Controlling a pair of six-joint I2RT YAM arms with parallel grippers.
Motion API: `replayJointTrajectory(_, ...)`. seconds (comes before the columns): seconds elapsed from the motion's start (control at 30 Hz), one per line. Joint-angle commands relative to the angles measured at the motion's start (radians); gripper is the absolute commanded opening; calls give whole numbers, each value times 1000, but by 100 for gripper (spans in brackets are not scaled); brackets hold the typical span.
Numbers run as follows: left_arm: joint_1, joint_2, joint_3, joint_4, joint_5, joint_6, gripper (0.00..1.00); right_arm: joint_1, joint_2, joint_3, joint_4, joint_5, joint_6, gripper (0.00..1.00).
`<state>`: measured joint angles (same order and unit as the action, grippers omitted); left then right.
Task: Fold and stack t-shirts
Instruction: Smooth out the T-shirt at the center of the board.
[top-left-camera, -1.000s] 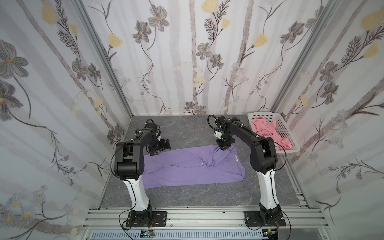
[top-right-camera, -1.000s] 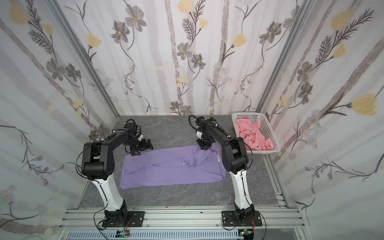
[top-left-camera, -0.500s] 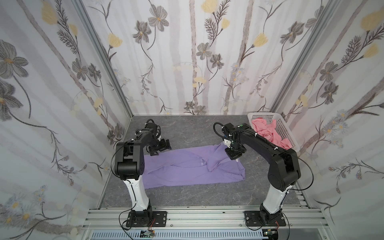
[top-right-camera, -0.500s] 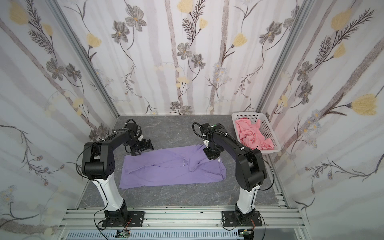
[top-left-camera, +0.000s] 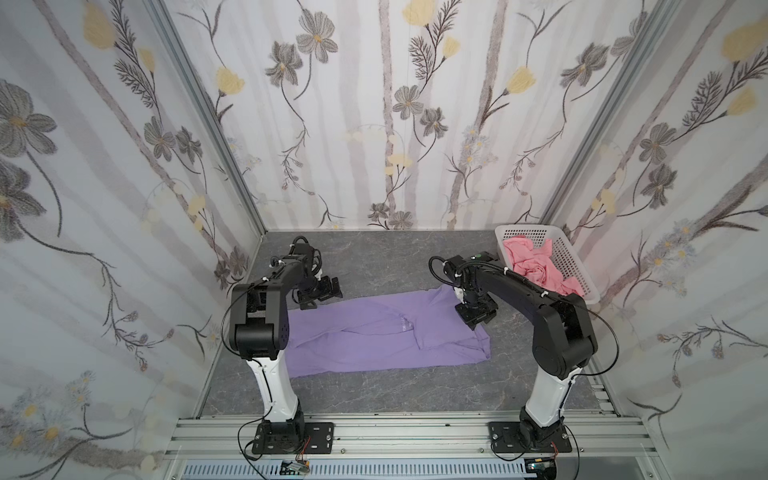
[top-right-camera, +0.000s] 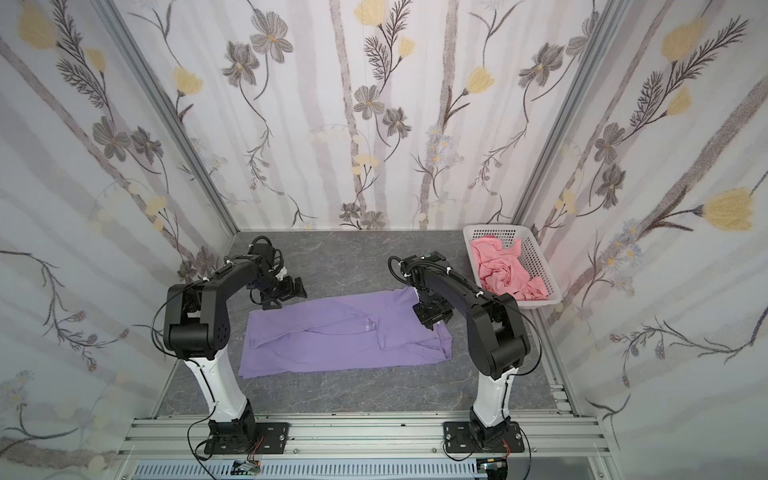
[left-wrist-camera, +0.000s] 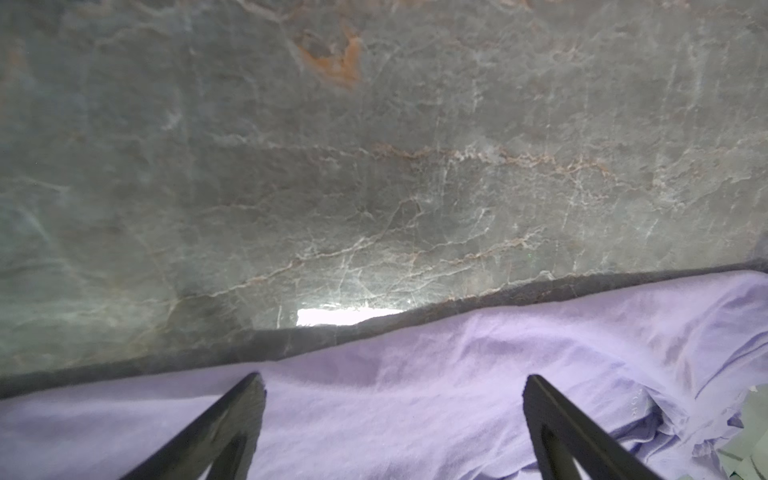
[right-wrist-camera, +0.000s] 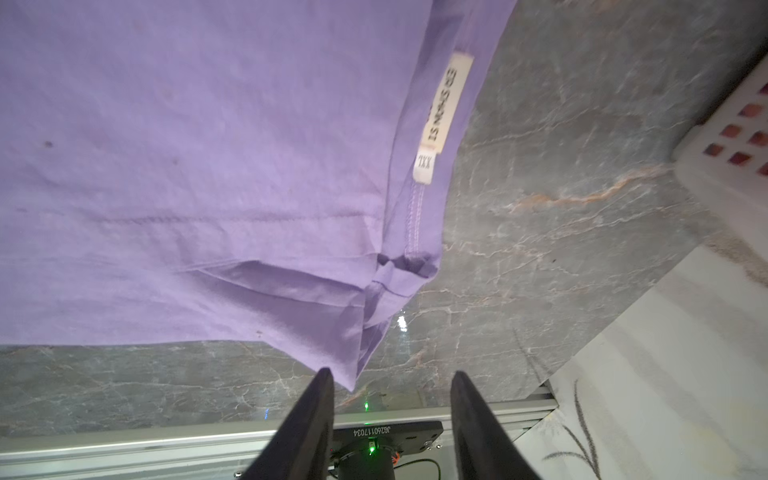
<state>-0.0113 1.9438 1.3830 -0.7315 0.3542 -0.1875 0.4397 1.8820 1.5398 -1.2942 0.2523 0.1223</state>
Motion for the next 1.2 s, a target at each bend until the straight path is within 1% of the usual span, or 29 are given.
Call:
replayJointTrajectory(0.0, 1, -46, 1, -37, 15, -3, 100, -24, 66, 117, 3, 38, -20, 46)
replayJointTrajectory(0.07, 0, -87, -12, -56, 23, -16, 100, -47, 122, 201, 14, -5, -39, 46)
replayJointTrajectory(0.13, 1, -142, -42, -58, 27, -43, 100, -70, 173, 265, 49, -86, -70, 45)
replayJointTrajectory(0.2, -1, -201, -99, -32, 56, -83, 100, -96, 208, 290, 106, -168, -100, 45)
replayJointTrajectory(0.27, -1, -266, -186, 29, 85, -132, 100, -132, 258, 315, 152, -268, -137, 44)
replayJointTrajectory(0.37, -3, -325, -292, 98, 83, -166, 100, -182, 337, 354, 176, -349, -171, 42)
replayJointTrajectory(0.43, -3, -324, -318, 97, 76, -166, 100, -208, 377, 374, 181, -390, -182, 42)
replayJointTrajectory(0.6, -3, -325, -333, 58, 9, -156, 100, -237, 408, 387, 195, -395, -176, 40)
replayJointTrajectory(0.73, -3, -323, -313, 12, -51, -162, 100, -243, 410, 393, 201, -452, -155, 40)
replayJointTrajectory(0.8, -3, -314, -298, -22, -93, -161, 100, -243, 405, 385, 199, -476, -150, 40)
replayJointTrajectory(1.0, -5, -303, -272, -127, -281, -164, 100, -242, 402, 358, 202, -477, -155, 40)
replayJointTrajectory(1.17, -8, -295, -255, -200, -350, -170, 100, -242, 404, 350, 207, -484, -154, 40)
